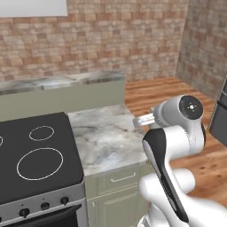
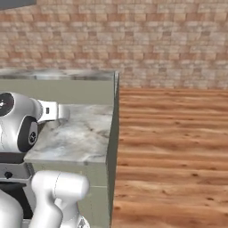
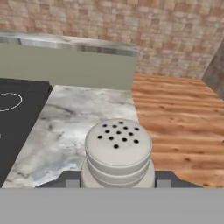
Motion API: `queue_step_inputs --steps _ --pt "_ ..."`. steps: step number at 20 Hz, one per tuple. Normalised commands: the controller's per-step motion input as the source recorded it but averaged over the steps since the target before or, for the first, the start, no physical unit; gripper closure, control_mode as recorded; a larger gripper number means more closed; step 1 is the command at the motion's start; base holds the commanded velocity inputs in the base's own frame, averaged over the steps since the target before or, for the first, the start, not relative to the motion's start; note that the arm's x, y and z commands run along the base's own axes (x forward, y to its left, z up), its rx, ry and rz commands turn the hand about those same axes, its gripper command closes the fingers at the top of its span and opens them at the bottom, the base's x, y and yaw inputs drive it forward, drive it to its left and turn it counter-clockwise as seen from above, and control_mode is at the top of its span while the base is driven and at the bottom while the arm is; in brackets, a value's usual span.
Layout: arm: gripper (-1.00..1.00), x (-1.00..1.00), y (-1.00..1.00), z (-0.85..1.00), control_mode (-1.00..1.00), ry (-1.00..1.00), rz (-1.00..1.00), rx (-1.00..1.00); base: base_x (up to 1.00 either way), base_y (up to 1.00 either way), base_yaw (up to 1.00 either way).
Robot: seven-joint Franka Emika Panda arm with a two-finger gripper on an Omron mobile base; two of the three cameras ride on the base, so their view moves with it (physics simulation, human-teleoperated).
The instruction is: Collect the turmeric, ketchup, and shaker from the cabinet and place them next to the stove.
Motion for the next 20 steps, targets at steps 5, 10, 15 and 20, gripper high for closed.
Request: queue_step_inputs --steps 5,10,15,20 --pt "1.00 0.00 0.00 0.00 1.00 0.00 0.00 0.00 0.52 0.30 0.26" --pt "1.00 0.00 0.00 0.00 1.00 0.00 0.00 0.00 0.39 0.11 0.24" --pt "1.00 0.27 0.01 -0.26 -1.00 0.01 0.09 -0.01 0.26 0.04 0.06" --pt "1.00 0.79 0.00 -0.88 -1.00 0.02 0.45 0.00 0.00 0.00 0.00"
